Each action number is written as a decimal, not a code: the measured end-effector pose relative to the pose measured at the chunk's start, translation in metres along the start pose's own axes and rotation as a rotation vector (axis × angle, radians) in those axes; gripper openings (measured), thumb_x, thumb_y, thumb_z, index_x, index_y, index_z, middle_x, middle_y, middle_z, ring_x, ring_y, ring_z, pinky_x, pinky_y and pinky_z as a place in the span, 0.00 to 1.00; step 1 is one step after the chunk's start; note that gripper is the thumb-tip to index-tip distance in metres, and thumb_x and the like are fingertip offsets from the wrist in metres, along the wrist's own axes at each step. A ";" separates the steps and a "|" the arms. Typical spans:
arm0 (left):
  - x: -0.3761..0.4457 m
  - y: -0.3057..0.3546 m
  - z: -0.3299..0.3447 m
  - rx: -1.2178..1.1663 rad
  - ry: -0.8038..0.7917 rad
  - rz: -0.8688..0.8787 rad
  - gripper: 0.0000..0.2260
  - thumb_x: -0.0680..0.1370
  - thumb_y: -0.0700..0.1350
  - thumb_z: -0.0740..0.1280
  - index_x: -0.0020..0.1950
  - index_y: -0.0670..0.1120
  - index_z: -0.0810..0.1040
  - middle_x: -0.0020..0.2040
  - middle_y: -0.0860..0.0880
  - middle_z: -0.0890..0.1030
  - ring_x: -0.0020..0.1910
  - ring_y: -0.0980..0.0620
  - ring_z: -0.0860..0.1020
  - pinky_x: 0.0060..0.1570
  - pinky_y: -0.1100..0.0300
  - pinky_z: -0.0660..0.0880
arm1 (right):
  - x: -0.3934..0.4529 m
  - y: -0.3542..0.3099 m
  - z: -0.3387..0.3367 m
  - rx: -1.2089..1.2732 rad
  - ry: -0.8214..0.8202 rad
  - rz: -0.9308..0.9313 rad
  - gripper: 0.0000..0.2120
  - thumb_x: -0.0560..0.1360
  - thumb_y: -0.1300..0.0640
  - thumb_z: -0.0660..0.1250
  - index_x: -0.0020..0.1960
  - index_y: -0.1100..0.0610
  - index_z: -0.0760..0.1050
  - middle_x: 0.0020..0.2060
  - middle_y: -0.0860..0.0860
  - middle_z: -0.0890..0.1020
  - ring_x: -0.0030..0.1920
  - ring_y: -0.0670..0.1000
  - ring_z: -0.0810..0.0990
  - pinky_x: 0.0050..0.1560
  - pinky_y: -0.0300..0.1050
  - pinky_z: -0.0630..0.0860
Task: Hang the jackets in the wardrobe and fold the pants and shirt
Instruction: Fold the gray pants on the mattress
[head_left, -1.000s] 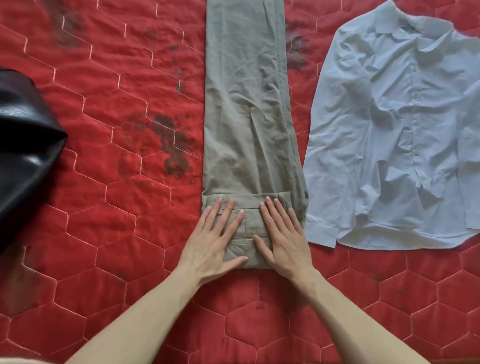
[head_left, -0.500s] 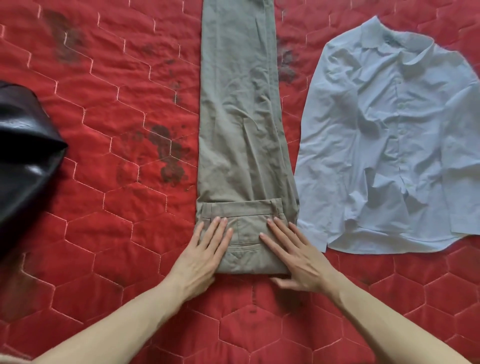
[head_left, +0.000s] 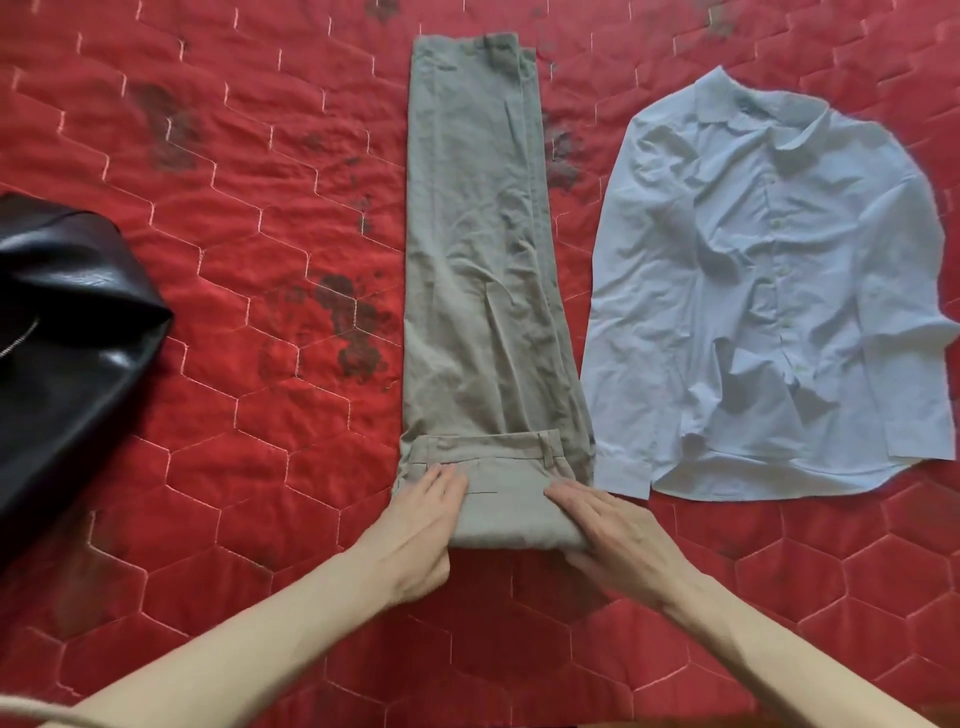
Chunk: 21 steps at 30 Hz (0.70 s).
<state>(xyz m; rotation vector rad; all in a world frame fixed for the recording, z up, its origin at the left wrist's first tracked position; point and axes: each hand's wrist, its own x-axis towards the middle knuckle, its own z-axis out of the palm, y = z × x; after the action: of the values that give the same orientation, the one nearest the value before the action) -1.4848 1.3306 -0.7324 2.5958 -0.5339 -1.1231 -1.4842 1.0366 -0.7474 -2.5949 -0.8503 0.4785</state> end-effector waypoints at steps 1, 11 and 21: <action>-0.008 -0.002 -0.006 -0.094 -0.029 0.010 0.39 0.75 0.40 0.61 0.85 0.43 0.49 0.84 0.41 0.56 0.84 0.44 0.55 0.82 0.55 0.53 | -0.007 -0.004 -0.009 0.059 0.017 0.012 0.27 0.69 0.51 0.71 0.69 0.53 0.76 0.64 0.47 0.83 0.63 0.49 0.83 0.61 0.42 0.79; -0.036 -0.048 -0.022 -0.938 0.157 -0.119 0.13 0.71 0.56 0.73 0.53 0.55 0.85 0.42 0.49 0.84 0.38 0.59 0.78 0.41 0.59 0.75 | -0.031 -0.026 -0.015 0.892 0.342 0.564 0.07 0.73 0.49 0.79 0.49 0.45 0.84 0.43 0.43 0.87 0.46 0.41 0.85 0.47 0.35 0.79; 0.023 -0.042 0.022 -1.261 0.496 -0.358 0.24 0.79 0.48 0.74 0.74 0.54 0.72 0.63 0.59 0.81 0.63 0.65 0.79 0.63 0.64 0.73 | 0.067 -0.002 0.032 0.673 0.399 0.668 0.19 0.84 0.36 0.53 0.65 0.48 0.68 0.44 0.43 0.82 0.45 0.48 0.81 0.48 0.52 0.74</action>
<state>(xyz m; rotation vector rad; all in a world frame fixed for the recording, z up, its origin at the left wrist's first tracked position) -1.4772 1.3564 -0.7781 1.6837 0.6055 -0.5108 -1.4478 1.0871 -0.7875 -2.1436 0.2982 0.3152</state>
